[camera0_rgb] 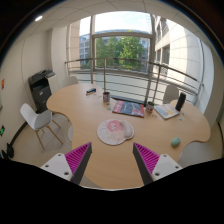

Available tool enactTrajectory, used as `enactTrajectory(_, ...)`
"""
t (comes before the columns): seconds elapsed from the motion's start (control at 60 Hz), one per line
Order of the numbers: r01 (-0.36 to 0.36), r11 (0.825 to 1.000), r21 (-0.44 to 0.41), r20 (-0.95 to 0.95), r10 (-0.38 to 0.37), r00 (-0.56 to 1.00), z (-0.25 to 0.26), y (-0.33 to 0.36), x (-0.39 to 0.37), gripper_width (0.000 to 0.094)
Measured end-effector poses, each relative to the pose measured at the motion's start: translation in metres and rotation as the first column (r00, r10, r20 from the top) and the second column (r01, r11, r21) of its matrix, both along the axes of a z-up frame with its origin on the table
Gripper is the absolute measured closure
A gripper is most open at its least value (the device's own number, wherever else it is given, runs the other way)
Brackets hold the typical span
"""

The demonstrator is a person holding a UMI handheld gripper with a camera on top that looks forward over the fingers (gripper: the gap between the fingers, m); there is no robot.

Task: Arrange mouse

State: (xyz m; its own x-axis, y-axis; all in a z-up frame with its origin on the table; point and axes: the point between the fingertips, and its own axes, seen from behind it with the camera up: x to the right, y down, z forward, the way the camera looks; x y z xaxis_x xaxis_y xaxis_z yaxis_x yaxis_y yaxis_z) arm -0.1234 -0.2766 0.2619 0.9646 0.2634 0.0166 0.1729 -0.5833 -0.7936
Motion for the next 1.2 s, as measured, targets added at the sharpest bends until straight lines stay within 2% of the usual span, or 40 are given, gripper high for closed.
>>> enactTrajectory(0.133, 0.029, 0.999, -0.038, -0.012, -0.03, 0.999, -0.025, -0.001, 0.025, 0.0088)
enactTrajectory(0.35, 0.126, 0.987, -0.096, 0.019, -0.125, 0.992, -0.124, 0.01, 0.138, 0.0088)
enactTrajectory(0.517, 0.219, 0.973, -0.073, 0.038, -0.217, 0.975, -0.187, 0.06, 0.243, 0.0087)
enactTrajectory(0.617, 0.26, 0.965, -0.035, 0.01, -0.259, 0.966, -0.209, 0.106, 0.297, 0.009)
enactTrajectory(0.733, 0.298, 0.954, -0.035, -0.019, -0.298, 0.954, -0.234, 0.157, 0.346, 0.0087)
enactTrajectory(0.9, 0.314, 0.947, -0.066, -0.05, -0.317, 0.947, -0.264, 0.216, 0.384, 0.0088)
enactTrajectory(1.117, 0.319, 0.945, -0.068, -0.069, -0.324, 0.944, -0.273, 0.275, 0.394, 0.0097)
enactTrajectory(1.2, 0.325, 0.944, -0.059, -0.046, -0.327, 0.944, -0.274, 0.284, 0.39, 0.0143)
